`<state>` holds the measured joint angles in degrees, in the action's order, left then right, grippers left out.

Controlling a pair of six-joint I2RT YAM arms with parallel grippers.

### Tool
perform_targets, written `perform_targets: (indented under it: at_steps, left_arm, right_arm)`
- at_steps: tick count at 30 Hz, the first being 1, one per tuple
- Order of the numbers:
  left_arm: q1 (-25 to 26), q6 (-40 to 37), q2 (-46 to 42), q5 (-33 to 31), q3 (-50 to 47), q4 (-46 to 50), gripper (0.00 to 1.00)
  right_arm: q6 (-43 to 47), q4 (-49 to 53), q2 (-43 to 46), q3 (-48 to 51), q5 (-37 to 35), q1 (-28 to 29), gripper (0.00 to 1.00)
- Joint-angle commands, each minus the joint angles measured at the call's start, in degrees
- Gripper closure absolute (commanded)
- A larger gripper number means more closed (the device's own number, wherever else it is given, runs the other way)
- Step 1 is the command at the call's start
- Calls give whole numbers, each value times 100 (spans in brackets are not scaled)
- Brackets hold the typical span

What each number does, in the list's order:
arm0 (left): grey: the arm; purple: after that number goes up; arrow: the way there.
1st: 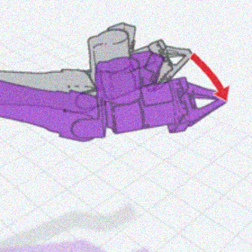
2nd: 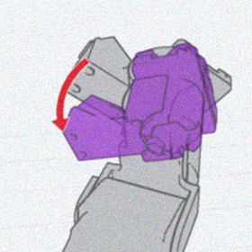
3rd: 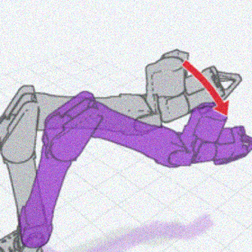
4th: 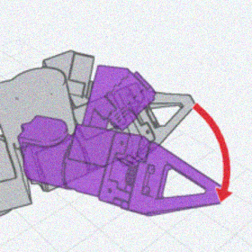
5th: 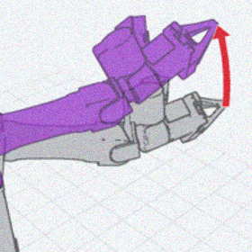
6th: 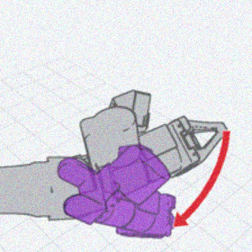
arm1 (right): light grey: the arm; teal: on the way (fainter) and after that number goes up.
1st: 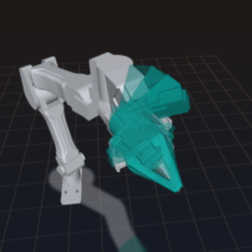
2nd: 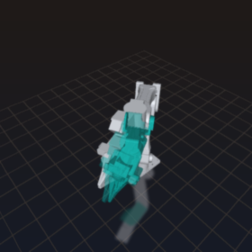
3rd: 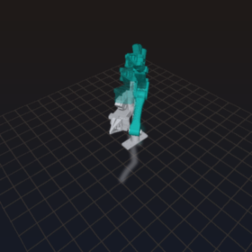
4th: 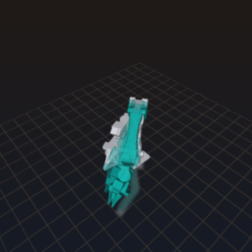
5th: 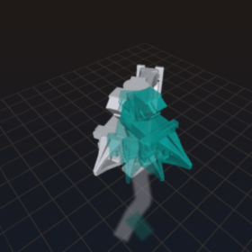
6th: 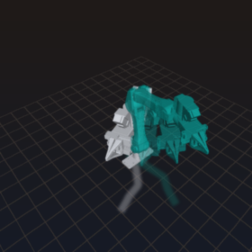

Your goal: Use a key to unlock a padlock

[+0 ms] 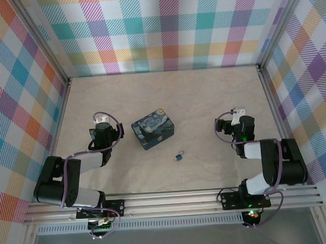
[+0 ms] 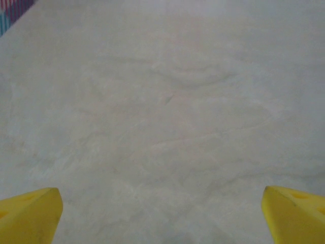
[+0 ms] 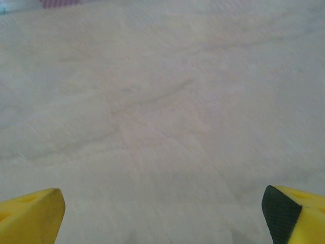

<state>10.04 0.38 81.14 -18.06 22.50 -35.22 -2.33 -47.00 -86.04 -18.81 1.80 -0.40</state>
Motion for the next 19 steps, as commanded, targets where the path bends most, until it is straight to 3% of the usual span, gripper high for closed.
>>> perform_targets:
  at_steps: [1,4,8,19]
  left_arm:
    - [-122,-480,419,447,-254,-1547,0]
    - [-182,-428,892,451,-239,-1975,0]
    - [-469,-157,836,746,106,-1193,0]
    - [-500,-130,850,778,116,-1201,0]
  right_arm:
    - [97,-338,-121,-268,283,-96,0]
    - [36,-145,-182,-420,177,-105,0]
    - [61,-178,-194,-408,186,-94,0]
    - [179,-61,-203,-483,132,12,0]
